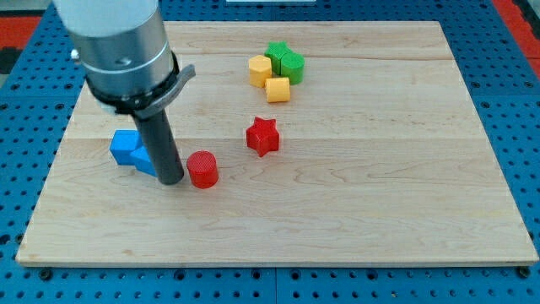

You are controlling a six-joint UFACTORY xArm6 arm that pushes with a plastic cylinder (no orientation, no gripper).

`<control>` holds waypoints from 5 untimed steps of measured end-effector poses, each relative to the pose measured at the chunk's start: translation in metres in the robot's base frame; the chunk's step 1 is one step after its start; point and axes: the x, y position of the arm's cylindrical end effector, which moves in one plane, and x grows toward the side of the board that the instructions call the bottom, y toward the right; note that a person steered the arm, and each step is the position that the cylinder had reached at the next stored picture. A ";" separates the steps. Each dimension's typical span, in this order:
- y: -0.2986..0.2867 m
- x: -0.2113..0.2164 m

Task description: Place the red circle to the left of the red star

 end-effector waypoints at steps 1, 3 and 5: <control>0.036 0.011; 0.081 -0.005; 0.061 -0.052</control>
